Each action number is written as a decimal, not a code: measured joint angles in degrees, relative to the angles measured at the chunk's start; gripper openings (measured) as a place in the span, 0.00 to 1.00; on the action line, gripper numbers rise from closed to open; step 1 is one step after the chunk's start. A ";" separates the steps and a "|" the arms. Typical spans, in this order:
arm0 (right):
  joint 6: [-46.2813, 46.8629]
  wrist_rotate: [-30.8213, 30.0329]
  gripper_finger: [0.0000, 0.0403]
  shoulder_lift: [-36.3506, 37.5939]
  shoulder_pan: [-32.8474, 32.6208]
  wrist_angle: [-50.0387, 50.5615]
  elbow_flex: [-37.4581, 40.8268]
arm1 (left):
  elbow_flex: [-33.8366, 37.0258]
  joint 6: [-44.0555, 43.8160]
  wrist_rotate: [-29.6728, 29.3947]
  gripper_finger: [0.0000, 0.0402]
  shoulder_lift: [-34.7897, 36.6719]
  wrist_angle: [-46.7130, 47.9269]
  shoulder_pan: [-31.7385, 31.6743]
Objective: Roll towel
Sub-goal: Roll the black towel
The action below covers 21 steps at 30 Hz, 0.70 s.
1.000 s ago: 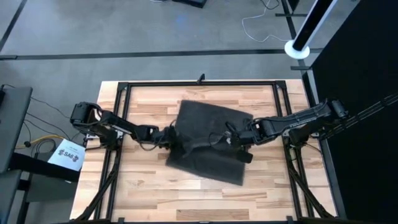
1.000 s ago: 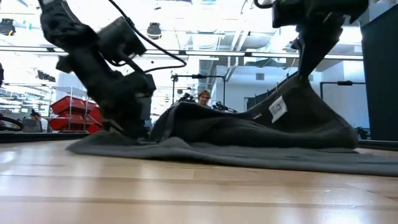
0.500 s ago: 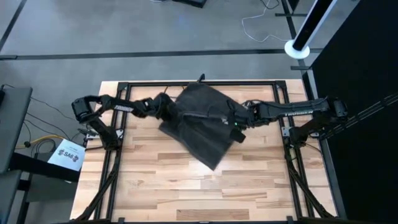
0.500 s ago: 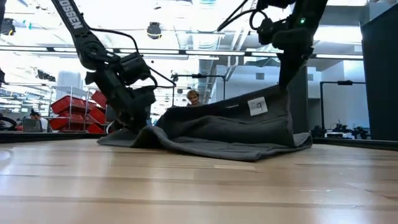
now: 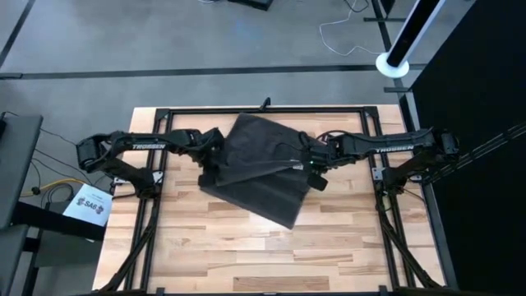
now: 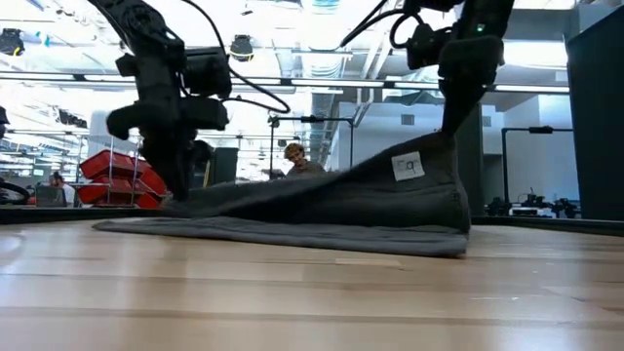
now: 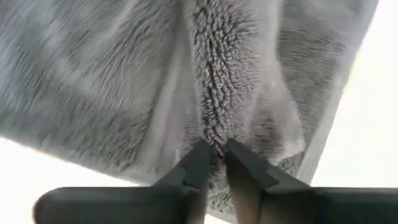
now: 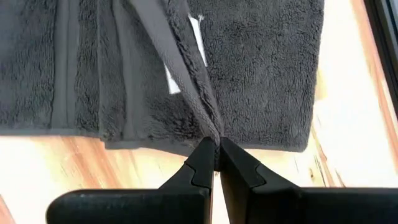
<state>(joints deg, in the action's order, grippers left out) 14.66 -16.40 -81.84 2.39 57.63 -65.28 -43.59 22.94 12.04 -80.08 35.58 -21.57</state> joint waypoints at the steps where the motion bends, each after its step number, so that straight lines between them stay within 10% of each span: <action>1: 0.03 -0.01 0.01 0.00 0.00 -0.14 0.00 | 0.00 0.81 0.36 0.18 -0.48 -0.36 1.06; 12: 0.28 0.00 0.01 0.01 0.00 -0.87 0.00 | -0.27 0.05 -0.51 0.46 -9.99 -5.29 10.08; 21: 0.26 0.00 0.01 0.01 0.00 -0.90 0.00 | -2.49 -0.22 -8.73 0.20 -10.47 -4.13 12.86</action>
<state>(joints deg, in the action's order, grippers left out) 14.92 -16.40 -81.84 2.39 56.73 -65.28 -46.08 22.72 3.31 -90.55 31.45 -8.71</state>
